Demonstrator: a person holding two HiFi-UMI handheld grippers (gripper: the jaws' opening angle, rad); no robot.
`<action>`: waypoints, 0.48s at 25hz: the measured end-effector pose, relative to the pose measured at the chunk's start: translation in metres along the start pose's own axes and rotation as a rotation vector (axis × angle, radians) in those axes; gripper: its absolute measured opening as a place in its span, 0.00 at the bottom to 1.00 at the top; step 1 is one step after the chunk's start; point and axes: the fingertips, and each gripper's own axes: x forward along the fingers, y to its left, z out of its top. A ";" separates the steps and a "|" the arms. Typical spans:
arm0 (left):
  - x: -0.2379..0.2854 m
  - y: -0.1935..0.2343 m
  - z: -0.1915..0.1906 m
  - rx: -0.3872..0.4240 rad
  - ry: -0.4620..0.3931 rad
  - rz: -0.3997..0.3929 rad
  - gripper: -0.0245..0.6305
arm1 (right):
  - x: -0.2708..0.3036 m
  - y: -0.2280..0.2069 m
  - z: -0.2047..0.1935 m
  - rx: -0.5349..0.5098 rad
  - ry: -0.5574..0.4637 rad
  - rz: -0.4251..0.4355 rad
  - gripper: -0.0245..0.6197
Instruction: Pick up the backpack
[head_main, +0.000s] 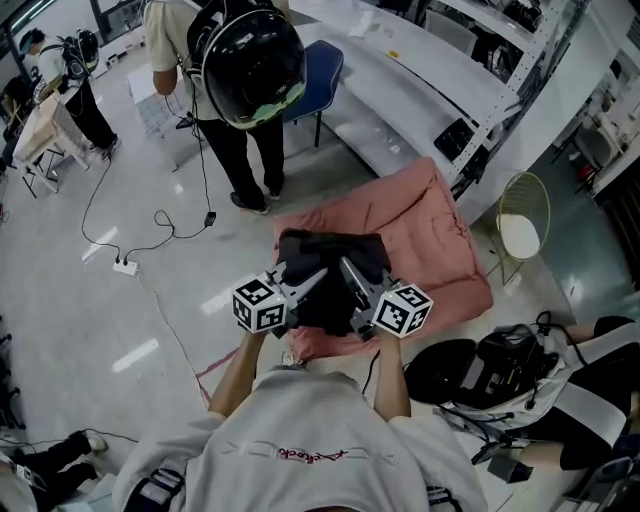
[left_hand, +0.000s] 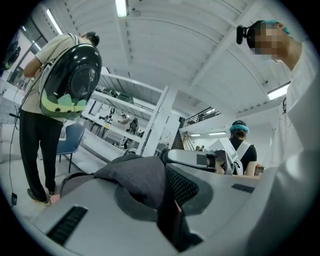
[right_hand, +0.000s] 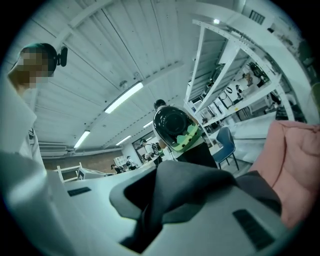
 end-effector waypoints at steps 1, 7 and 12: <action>0.000 -0.005 -0.002 0.002 0.003 0.003 0.12 | -0.005 0.002 -0.002 0.000 0.000 0.004 0.11; 0.001 -0.036 -0.004 0.041 -0.015 0.037 0.12 | -0.033 0.011 0.000 -0.010 0.011 0.049 0.11; -0.007 -0.063 -0.032 0.002 0.002 0.084 0.12 | -0.060 0.022 -0.026 0.013 0.056 0.081 0.11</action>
